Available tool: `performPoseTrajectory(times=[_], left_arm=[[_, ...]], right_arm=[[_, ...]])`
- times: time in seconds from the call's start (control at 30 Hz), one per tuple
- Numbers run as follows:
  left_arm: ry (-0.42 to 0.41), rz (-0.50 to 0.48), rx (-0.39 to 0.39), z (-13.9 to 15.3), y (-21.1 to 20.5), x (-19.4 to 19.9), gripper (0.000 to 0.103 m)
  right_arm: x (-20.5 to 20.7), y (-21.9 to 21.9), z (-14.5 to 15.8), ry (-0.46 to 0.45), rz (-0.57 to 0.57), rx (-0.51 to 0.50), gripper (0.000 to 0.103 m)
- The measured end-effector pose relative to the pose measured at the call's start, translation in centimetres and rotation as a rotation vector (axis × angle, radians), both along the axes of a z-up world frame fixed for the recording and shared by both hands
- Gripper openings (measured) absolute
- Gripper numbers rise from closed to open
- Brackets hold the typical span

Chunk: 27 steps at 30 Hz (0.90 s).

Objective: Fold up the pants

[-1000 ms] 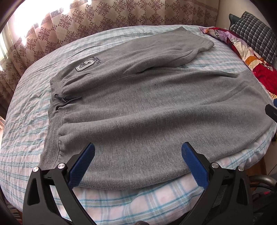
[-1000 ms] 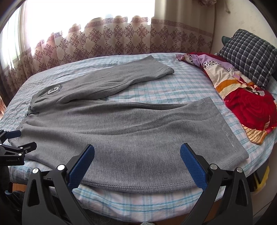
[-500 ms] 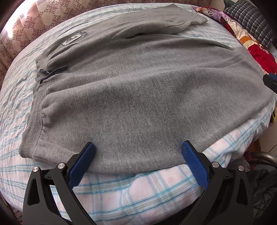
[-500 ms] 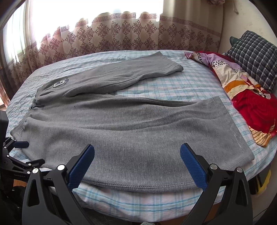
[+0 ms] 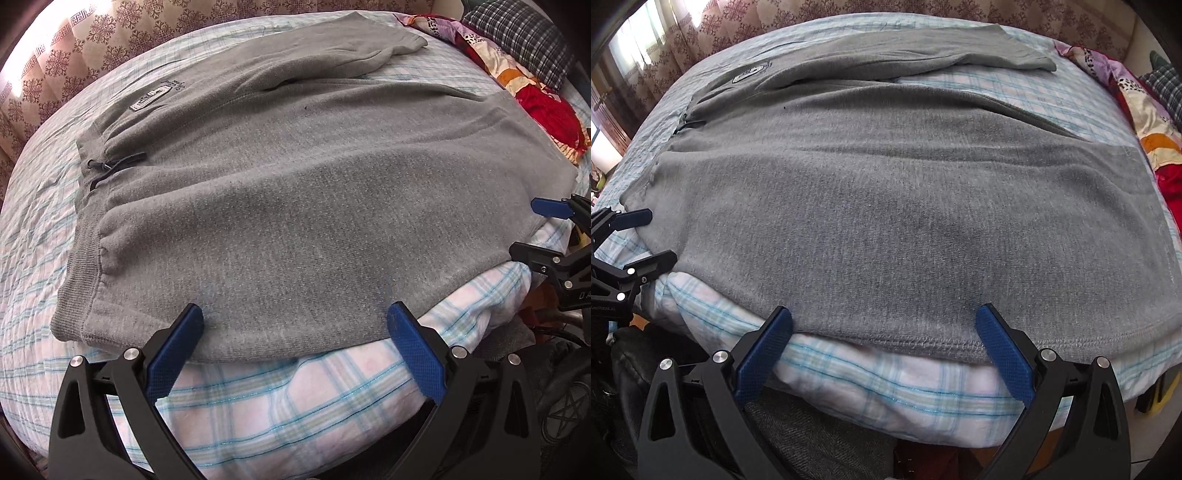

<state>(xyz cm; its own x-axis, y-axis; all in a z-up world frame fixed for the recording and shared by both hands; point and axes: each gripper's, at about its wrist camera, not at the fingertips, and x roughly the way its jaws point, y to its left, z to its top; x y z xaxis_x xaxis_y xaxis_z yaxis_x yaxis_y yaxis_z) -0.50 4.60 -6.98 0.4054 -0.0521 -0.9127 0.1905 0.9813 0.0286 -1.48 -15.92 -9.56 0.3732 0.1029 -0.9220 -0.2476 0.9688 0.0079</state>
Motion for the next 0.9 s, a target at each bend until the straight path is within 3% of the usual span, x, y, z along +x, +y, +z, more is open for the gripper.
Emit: performPoseTrajectory(times=[0.33,0.5,0.7,0.9], left_arm=[[-0.116,-0.106,0.009,2.3,-4.7,2.4,0.101],[-0.062,-0.114,-0.01,0.7,-5.6,3.9,0.101],[-0.032,-0.118,-0.031,-0.2,-5.4,4.2,0.101],[-0.038,-0.122,-0.059,1.0,-5.2,5.2,0.101]], right_arm=[[0.2,-0.4,0.8,-0.004,0.004,0.02,0.098],[0.8,-1.9,3.4,-0.07,-0.009,0.084,0.098],[4.6,-7.7,6.0,-0.175,-0.169,0.06,0.098],[8.6,-15.3,6.7,-0.248,-0.351,0.018,0.098]])
